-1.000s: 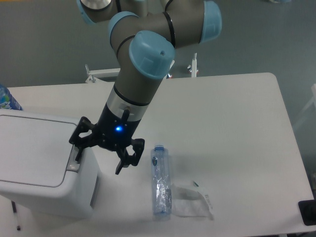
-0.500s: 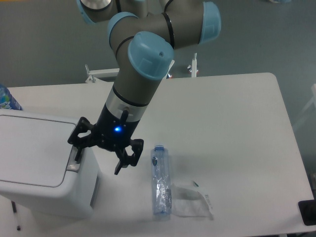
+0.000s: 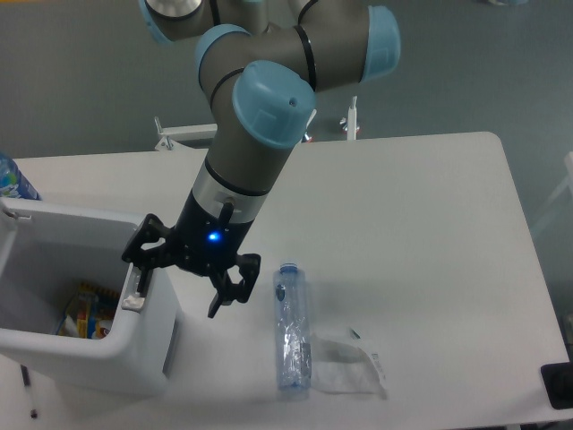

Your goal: Open the trash can

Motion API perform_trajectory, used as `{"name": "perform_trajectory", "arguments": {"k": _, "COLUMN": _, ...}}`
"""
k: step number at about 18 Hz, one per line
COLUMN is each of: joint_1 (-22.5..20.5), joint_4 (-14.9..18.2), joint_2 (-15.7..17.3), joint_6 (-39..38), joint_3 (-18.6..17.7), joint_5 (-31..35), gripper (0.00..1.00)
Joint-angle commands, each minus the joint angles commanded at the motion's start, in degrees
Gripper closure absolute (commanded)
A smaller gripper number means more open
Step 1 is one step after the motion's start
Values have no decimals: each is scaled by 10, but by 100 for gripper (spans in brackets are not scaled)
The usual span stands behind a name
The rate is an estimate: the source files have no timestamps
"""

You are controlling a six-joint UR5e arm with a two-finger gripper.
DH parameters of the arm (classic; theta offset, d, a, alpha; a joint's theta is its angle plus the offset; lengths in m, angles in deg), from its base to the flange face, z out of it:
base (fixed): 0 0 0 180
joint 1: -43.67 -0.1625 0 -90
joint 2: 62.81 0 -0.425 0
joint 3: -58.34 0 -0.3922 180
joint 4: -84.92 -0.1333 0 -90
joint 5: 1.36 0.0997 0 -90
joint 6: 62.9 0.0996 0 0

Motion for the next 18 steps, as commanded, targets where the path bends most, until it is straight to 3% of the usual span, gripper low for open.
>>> {"name": "perform_trajectory", "arguments": {"k": 12, "joint_1": -11, "joint_4": -3, "joint_2": -1, "joint_6": 1, "joint_3": 25, "joint_5": -1, "gripper": 0}}
{"name": "perform_trajectory", "arguments": {"k": 18, "joint_1": -80, "joint_4": -6, "joint_2": -11, "joint_6": 17, "joint_3": 20, "joint_5": 0, "gripper": 0}}
